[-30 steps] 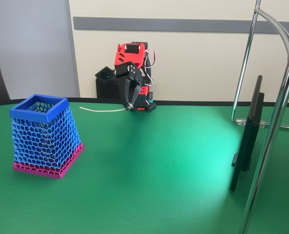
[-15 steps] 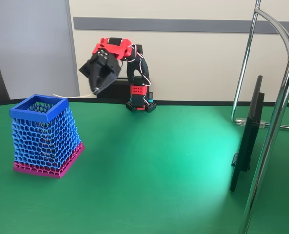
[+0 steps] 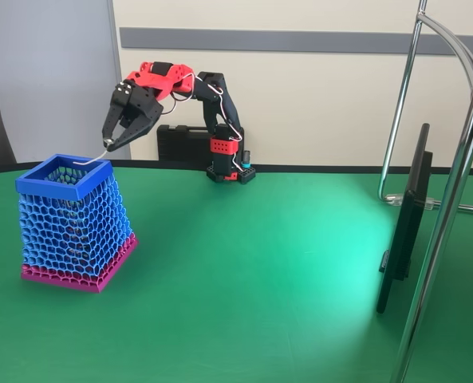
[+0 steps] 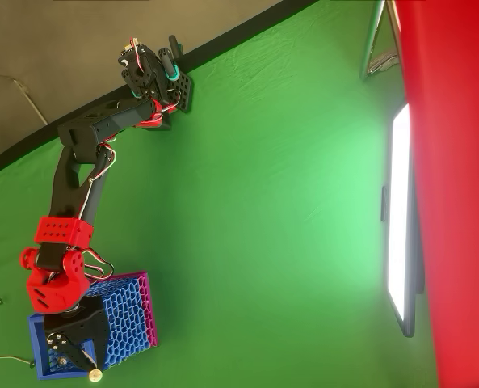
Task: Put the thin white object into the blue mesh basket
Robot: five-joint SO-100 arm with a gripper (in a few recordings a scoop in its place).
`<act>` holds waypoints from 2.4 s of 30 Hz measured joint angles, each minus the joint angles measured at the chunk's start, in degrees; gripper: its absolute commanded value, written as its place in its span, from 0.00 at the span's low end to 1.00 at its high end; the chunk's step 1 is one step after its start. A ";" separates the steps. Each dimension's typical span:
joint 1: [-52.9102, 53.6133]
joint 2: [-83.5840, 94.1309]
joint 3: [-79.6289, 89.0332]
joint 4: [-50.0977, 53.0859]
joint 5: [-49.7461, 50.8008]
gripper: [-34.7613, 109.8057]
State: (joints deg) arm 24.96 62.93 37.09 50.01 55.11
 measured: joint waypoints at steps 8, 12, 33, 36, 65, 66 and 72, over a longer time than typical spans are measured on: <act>4.04 0.00 5.62 -3.87 6.94 0.24; 7.12 0.97 9.32 -5.98 10.02 0.32; 18.46 18.90 32.96 -20.04 7.73 0.41; 17.84 25.58 40.52 -22.76 4.31 0.41; -11.95 75.94 95.36 -33.05 -39.38 0.39; -12.74 77.43 96.94 -33.05 -40.52 0.39; -18.11 87.71 106.79 -32.96 -47.20 0.37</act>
State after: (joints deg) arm 6.86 150.64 143.88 17.05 7.91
